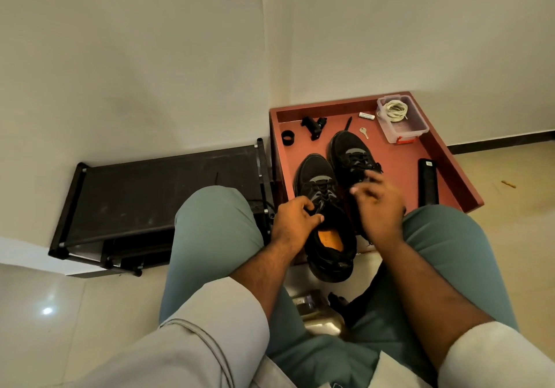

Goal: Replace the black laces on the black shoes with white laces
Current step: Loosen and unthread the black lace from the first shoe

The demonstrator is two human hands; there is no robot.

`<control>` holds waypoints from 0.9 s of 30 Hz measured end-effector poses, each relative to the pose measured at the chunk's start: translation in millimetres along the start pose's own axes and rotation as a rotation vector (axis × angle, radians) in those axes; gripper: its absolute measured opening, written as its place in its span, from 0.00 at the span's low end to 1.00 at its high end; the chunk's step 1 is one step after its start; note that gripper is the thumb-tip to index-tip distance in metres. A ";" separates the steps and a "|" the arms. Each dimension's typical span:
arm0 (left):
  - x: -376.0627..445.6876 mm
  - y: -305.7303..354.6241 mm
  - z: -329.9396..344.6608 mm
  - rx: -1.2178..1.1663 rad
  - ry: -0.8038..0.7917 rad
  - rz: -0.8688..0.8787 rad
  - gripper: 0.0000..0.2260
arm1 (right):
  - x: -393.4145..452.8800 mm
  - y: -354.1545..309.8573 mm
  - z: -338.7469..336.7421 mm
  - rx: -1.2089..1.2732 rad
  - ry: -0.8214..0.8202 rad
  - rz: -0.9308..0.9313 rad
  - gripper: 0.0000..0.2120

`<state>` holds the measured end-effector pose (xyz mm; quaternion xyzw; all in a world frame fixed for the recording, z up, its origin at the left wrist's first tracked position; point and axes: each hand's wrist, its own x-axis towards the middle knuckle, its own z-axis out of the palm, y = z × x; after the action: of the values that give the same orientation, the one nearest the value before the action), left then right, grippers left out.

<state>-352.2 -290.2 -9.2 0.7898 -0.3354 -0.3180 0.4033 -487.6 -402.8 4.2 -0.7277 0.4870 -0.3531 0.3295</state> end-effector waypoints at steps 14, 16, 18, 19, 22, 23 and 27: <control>0.6 3.3 0.8 -0.001 -0.015 -0.036 0.13 | -22.6 -12.2 13.2 -0.645 -0.436 -0.300 0.08; 0.5 2.2 0.6 -0.009 -0.011 -0.050 0.12 | -13.9 -13.4 4.1 -0.477 -0.310 -0.263 0.05; 0.6 1.4 -0.6 -0.015 0.002 -0.053 0.12 | -1.1 -18.8 -14.7 -0.275 -0.082 -0.075 0.03; 0.7 1.2 -0.9 -0.020 0.006 -0.052 0.12 | 5.7 -21.3 -26.4 -0.240 0.015 0.022 0.04; 0.3 4.0 -1.3 0.007 -0.018 -0.010 0.20 | 18.1 -21.1 -52.4 -0.288 0.121 0.144 0.13; -0.2 5.2 -1.4 0.025 -0.036 0.012 0.23 | 16.5 -21.7 -54.8 -0.316 0.117 0.163 0.16; -3.4 10.5 -2.6 0.152 -0.119 0.081 0.28 | -2.5 -24.5 -37.0 -0.550 -0.010 0.063 0.27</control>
<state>-355.0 -291.2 1.8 0.7836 -0.4134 -0.3216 0.3342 -507.5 -397.9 43.6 -0.7760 0.5854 -0.1937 0.1325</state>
